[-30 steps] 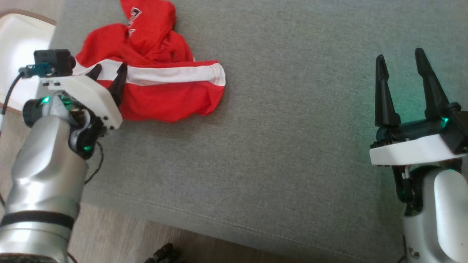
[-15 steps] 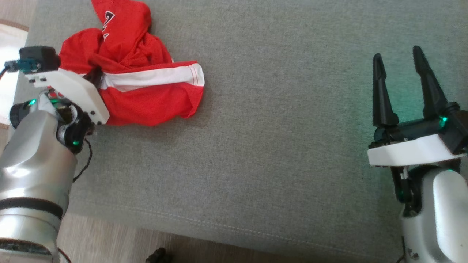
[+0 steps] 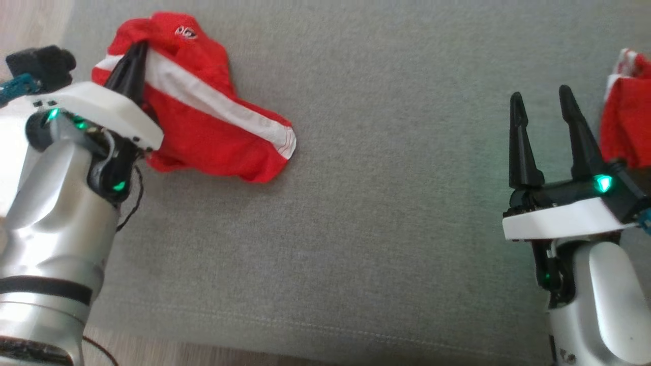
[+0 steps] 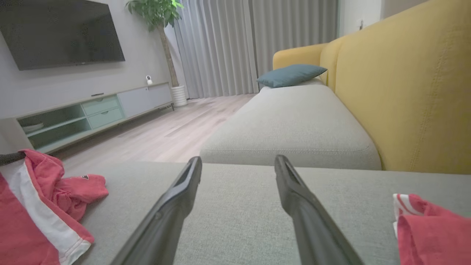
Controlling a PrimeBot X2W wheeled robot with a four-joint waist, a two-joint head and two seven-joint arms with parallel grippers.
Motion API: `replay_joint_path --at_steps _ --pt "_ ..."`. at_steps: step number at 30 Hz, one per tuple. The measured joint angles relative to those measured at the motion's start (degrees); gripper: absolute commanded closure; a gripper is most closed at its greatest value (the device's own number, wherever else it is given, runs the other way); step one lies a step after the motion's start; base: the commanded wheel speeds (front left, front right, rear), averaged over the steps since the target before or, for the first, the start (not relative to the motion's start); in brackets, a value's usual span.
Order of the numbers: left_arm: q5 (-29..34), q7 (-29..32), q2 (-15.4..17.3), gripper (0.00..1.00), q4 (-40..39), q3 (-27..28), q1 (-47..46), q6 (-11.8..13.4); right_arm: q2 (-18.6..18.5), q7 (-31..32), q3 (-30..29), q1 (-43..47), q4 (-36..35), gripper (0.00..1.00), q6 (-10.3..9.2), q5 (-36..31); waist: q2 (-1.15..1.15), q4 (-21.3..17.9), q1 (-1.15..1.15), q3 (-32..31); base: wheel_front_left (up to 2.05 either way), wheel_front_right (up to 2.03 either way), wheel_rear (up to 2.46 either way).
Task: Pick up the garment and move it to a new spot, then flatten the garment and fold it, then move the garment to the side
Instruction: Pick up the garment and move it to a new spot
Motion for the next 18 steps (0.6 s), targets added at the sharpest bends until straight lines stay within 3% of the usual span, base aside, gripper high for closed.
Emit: replay_joint_path --at_steps 8,18 --pt "-1.0 -2.4 -1.7 1.00 -9.5 -1.0 3.4 1.1 0.0 -2.6 0.0 1.1 3.2 0.00 0.00 2.7 0.00 -2.5 0.00 -4.4 0.00 0.00 0.00" --pt "-1.4 -2.8 -9.3 1.00 -22.5 -3.4 4.7 6.1 0.0 -4.9 0.4 1.0 6.1 0.00 0.00 4.7 0.00 -6.6 0.00 -7.3 0.00 0.00 0.00"
